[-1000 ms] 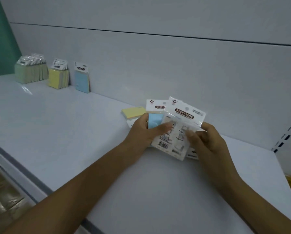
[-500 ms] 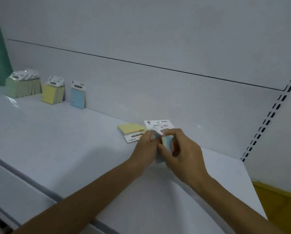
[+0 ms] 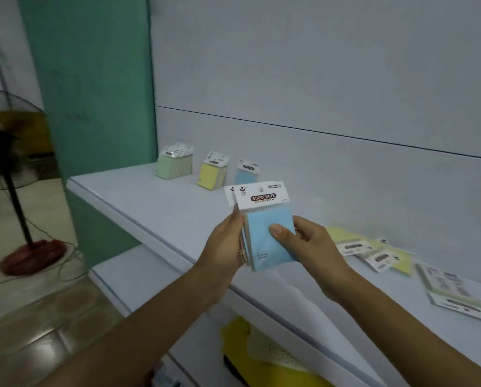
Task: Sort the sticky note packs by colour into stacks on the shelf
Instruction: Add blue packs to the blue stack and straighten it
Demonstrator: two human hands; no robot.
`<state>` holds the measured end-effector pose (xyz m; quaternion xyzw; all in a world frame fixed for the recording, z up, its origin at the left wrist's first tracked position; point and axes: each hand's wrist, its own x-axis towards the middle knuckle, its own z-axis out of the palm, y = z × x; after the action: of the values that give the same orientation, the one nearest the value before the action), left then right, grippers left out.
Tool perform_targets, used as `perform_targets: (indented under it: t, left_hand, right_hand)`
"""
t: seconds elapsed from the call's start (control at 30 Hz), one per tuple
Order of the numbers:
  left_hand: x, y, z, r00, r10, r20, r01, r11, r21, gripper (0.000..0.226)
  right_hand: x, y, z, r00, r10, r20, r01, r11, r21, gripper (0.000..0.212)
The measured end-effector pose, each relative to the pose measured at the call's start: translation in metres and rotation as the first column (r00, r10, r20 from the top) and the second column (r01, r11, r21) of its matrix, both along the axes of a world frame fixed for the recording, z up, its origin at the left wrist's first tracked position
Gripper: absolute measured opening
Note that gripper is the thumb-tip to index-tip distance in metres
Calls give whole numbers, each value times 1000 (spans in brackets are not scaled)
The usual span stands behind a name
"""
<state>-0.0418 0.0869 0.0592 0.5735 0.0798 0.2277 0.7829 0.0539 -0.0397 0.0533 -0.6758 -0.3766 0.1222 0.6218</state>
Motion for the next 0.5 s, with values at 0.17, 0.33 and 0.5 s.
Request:
perform_targets:
  t: [0.17,0.33,0.5]
  left_hand:
    - [-66,80,-9,998,56,-15,-56,998,-34,30]
    - [-126,151,-23,986,165,-27,-164,986,16,20]
    - [-158,204,-37,970,233,-63,-235,972,-25,21]
  right_hand:
    - [-56,90,-12,988,52,-144,-39,995,89,23]
    - [-94,154,-15,967,29,-252,13,986,166,15]
    - [-108,185,-19,948,5,-319,56,982,180,10]
